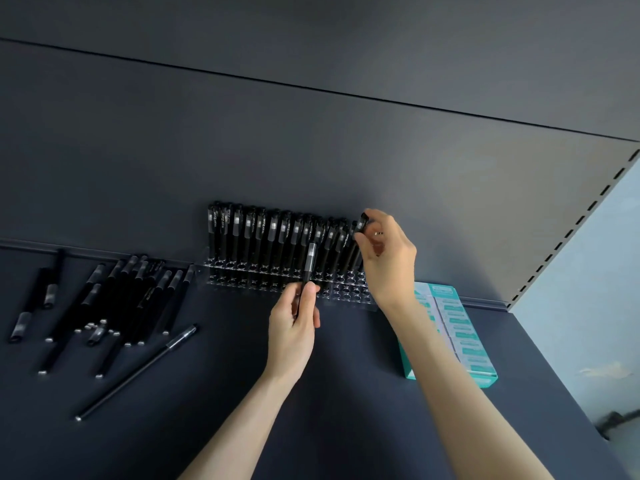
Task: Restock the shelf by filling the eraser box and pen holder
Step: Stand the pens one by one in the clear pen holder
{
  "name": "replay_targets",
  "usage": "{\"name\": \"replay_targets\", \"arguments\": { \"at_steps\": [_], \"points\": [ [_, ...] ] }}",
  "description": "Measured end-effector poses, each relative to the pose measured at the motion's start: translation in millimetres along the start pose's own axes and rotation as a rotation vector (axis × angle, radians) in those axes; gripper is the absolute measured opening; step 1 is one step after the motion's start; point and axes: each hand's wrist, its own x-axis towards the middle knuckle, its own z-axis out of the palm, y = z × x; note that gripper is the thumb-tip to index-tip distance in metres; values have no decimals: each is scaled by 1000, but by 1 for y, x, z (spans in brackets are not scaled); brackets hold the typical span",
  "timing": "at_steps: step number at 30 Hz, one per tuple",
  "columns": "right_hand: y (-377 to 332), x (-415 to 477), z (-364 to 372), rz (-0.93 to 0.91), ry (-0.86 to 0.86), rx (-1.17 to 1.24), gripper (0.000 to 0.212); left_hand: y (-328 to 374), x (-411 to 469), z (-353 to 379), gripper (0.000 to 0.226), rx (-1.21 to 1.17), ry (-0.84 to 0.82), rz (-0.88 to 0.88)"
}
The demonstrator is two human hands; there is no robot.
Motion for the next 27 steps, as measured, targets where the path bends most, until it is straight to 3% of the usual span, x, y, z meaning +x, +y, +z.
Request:
{"name": "replay_targets", "arguments": {
  "at_steps": [8, 12, 14, 18, 23, 27],
  "points": [
    [7, -14, 5, 22, -65, -90, 25, 2, -1, 1, 27, -28, -26, -21],
    [2, -18, -1, 42, -7, -92, 23, 4, -2, 2, 25, -33, -72, -26],
    [-7, -24, -8, 150, -16, 56, 18, 6, -4, 2, 25, -36, -123, -13],
    [-19, -39, -20, 377, -262, 472, 20, 9, -8, 5, 23, -42, -231, -6],
    [-15, -44, -27, 466, -134, 615, 24, 9, -8, 2, 15, -132, -206, -116],
    [-17, -46, -31, 469, -180, 590, 32, 7, -7, 1, 14, -87, -202, -74]
  ]
}}
